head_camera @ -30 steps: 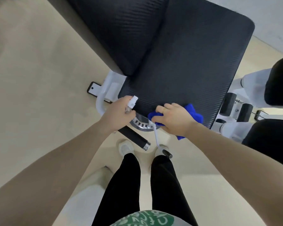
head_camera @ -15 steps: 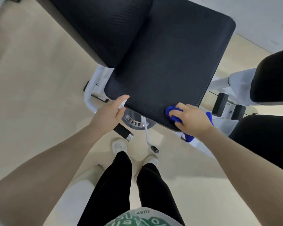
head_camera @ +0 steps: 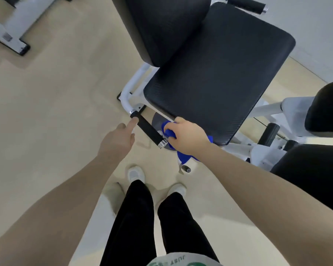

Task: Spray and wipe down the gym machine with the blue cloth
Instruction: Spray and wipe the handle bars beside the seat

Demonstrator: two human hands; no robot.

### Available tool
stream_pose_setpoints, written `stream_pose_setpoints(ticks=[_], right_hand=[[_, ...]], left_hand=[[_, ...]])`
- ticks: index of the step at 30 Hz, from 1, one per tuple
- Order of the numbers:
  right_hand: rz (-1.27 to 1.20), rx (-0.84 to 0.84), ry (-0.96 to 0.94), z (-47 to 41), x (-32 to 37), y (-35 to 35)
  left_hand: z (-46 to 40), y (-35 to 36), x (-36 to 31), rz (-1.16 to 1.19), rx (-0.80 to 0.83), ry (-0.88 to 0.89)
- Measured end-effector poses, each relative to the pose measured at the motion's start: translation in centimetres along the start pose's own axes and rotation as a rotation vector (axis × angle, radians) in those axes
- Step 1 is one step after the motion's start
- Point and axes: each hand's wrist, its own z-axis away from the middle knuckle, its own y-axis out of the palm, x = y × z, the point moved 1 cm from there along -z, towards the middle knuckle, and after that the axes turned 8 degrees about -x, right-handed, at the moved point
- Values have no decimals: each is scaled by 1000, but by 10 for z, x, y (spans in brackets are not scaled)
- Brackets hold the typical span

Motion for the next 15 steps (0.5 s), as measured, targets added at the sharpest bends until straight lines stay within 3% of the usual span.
stream_pose_setpoints(ticks=[6,15], right_hand=[[-24,-8,213,12,-46,20],[-10,6,288,15,-41,35]], left_hand=[[-27,15,-16,-8,-24,-20],[-21,23,-7,-32,22,43]])
